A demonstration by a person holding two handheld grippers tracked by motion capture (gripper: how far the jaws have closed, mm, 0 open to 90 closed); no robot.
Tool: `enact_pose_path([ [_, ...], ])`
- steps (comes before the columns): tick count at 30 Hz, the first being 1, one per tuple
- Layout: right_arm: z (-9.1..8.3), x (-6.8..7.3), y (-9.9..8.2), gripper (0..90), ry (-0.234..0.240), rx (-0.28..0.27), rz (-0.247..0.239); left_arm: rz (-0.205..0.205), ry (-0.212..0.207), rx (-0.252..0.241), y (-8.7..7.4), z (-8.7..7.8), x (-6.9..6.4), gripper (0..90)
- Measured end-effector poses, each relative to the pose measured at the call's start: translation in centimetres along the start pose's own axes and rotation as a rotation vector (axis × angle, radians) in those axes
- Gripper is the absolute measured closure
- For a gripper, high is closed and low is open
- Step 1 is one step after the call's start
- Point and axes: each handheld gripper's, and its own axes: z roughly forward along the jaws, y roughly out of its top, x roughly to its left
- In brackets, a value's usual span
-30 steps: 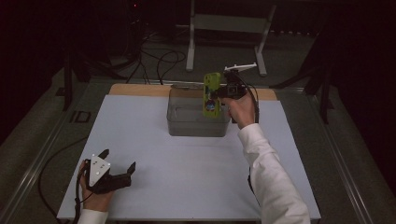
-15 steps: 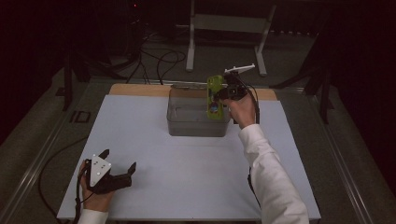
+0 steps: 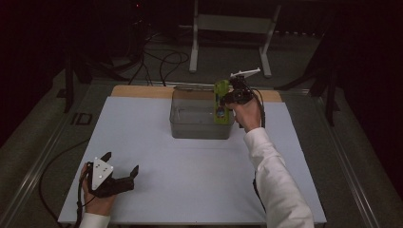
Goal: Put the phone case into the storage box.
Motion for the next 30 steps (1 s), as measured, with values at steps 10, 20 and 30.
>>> enact_pose_path([
  [10,0.3,-0.3,-0.1,77.3,-0.010,0.011,0.018,0.001,0.001,-0.002,0.0,0.1,-0.1,0.1],
  [20,1.2,-0.5,0.0,76.9,-0.008,0.013,0.048,0.001,0.001,-0.004,0.0,0.0,-0.1,0.0],
  [30,2.2,-0.9,0.1,77.4,-0.007,0.014,0.072,0.005,0.001,-0.003,0.0,0.0,-0.2,0.1],
])
